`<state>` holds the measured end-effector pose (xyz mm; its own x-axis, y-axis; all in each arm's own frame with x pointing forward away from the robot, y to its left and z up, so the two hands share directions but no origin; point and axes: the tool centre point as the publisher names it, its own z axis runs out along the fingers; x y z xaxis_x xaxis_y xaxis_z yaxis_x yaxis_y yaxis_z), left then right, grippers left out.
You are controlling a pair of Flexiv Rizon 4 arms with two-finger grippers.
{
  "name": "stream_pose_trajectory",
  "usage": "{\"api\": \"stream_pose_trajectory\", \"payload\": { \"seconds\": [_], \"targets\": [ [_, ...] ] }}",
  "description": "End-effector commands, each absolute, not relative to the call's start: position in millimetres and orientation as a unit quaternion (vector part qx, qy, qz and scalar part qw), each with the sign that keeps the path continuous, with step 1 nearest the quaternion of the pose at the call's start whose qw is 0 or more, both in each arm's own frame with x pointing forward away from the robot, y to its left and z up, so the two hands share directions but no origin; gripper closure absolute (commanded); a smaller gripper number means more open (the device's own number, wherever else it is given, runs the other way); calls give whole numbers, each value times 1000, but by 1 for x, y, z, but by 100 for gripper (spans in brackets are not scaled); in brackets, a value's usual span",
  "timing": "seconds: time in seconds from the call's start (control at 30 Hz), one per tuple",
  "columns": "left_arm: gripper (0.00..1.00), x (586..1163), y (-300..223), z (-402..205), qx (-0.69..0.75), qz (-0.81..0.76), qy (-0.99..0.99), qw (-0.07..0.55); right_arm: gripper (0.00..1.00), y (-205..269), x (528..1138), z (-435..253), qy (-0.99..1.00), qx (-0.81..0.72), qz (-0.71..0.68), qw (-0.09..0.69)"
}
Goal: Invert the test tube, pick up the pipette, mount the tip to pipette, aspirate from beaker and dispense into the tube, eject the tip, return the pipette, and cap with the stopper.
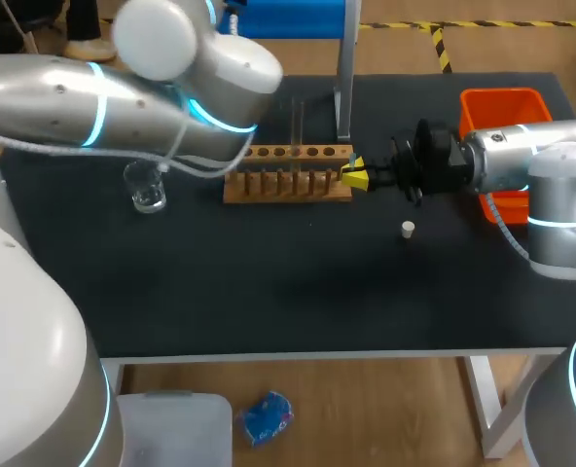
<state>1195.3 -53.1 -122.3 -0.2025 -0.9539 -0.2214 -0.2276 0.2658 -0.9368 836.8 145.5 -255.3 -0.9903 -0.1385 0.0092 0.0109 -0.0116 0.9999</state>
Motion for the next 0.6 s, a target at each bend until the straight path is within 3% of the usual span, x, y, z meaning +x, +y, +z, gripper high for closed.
{"api": "stream_pose_trajectory", "payload": {
  "seconds": [0.03,0.17,0.6],
  "targets": [
    [100,1186,-25,-107,-357,-460,749,315,100,145,836,-255,-701,45,-710,51],
    [100,1180,-9,-101,-307,-462,791,258,100,145,836,-255,-701,45,-710,51],
    [100,1180,-9,-101,-307,-462,791,258,100,145,836,-255,-701,45,-710,51]
  ]
}}
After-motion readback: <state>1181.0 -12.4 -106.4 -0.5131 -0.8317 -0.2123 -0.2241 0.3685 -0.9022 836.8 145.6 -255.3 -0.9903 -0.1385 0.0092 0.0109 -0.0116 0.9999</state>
